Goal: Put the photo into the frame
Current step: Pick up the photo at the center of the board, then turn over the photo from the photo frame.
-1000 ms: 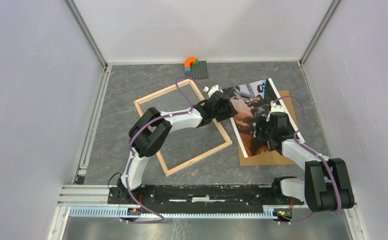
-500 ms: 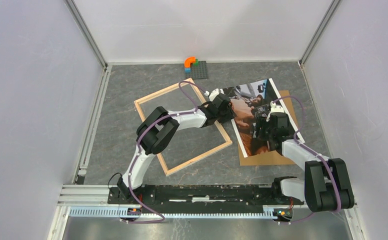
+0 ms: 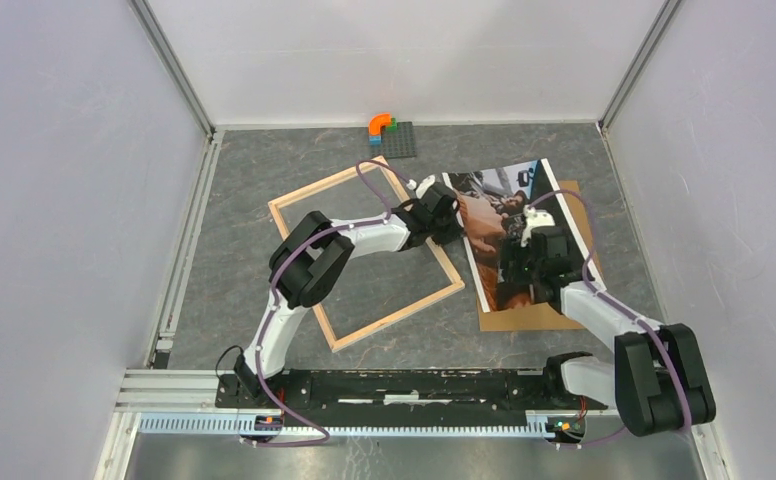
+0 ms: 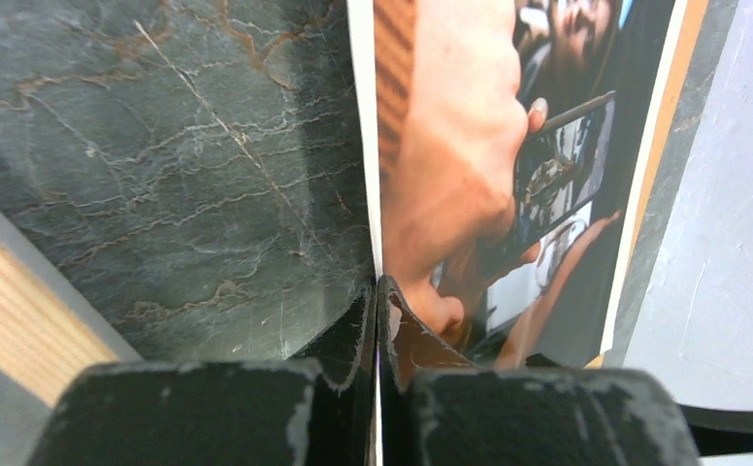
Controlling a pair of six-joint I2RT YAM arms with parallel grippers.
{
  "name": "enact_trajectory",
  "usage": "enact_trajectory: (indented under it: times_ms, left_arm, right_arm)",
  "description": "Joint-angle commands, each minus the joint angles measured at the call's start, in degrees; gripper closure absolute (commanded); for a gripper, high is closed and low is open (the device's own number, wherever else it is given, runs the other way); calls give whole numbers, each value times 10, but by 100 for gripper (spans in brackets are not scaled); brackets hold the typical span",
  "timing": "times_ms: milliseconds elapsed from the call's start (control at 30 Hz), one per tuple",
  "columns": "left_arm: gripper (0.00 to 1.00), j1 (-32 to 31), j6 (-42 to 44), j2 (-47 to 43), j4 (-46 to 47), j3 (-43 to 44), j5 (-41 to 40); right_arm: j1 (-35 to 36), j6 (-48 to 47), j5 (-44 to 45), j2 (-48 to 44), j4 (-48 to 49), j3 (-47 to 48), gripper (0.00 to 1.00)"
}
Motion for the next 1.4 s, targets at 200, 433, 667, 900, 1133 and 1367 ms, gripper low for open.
enact_trajectory:
  times_ms: [200, 433, 667, 900, 1133, 1367]
  left_arm:
    - [98, 31, 20, -107, -55, -5, 91]
    - [98, 38, -9, -144, -48, -43, 107]
    - [98, 43, -27, -162, -41, -68, 117]
    - [98, 48, -41, -184, -47, -89, 111]
    - [98, 51, -42, -201, -52, -100, 112]
    - [69, 59, 9, -254, -59, -118, 104]
  right_arm:
    - [240, -43, 202, -54, -151, 132, 16]
    - [403, 30, 393, -2, -228, 198, 19]
    - [478, 113, 512, 43, -288, 231, 33]
    - [515, 138, 585, 107, -349, 274, 46]
    - [530, 138, 582, 126, -348, 288, 59]
    - [530, 124, 578, 117, -343, 300, 100]
